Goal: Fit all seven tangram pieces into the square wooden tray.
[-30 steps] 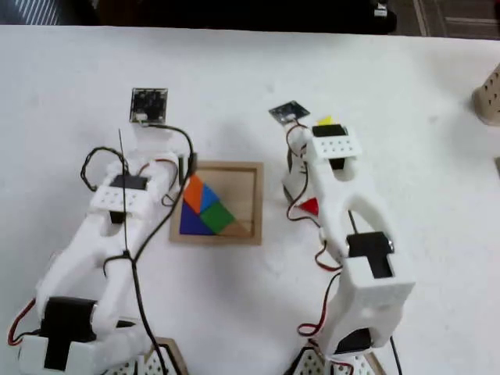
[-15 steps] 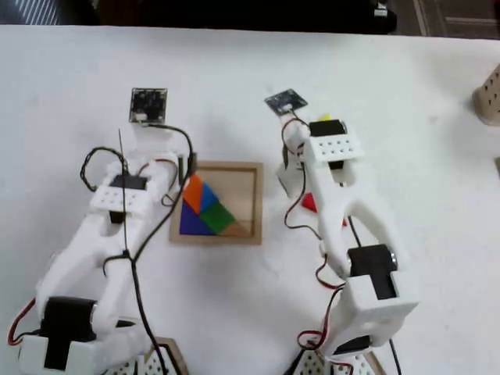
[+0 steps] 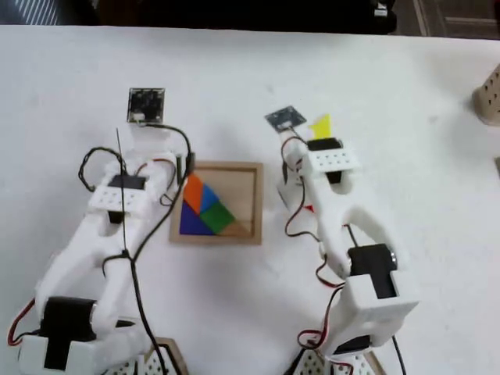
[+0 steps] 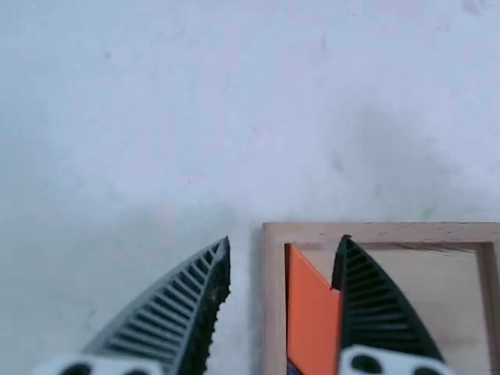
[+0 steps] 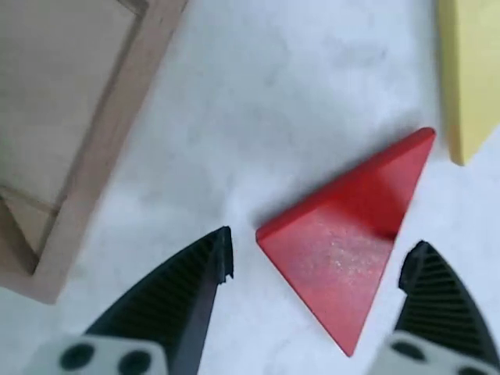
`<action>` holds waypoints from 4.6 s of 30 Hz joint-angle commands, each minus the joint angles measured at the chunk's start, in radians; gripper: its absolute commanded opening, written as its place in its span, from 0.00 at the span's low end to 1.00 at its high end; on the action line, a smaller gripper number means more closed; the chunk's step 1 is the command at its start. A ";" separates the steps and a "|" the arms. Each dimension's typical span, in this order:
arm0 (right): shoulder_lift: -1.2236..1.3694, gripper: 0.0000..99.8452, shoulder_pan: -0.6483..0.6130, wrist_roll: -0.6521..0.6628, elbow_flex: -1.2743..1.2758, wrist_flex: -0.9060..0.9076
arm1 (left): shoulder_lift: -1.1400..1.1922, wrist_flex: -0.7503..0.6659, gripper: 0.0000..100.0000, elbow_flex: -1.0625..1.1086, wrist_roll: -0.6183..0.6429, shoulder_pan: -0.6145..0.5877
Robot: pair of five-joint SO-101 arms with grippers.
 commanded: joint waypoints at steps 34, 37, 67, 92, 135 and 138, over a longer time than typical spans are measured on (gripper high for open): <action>0.038 0.33 0.013 -0.003 -0.110 0.133 | -0.008 -0.028 0.23 -0.041 -0.009 -0.013; 0.038 0.33 0.022 -0.003 -0.089 0.093 | -0.008 -0.028 0.23 -0.041 -0.009 -0.013; 0.228 0.17 0.038 0.060 -0.264 0.168 | -0.008 -0.026 0.23 -0.037 -0.009 -0.013; 0.199 0.17 0.027 0.058 -0.347 0.271 | -0.008 -0.028 0.23 -0.041 -0.009 -0.013; 0.085 0.39 -0.564 -0.078 -0.382 0.328 | -0.008 -0.035 0.23 -0.078 0.043 -0.116; 0.054 0.39 -0.553 -0.081 -0.400 0.380 | -0.008 -0.035 0.23 -0.077 0.043 -0.116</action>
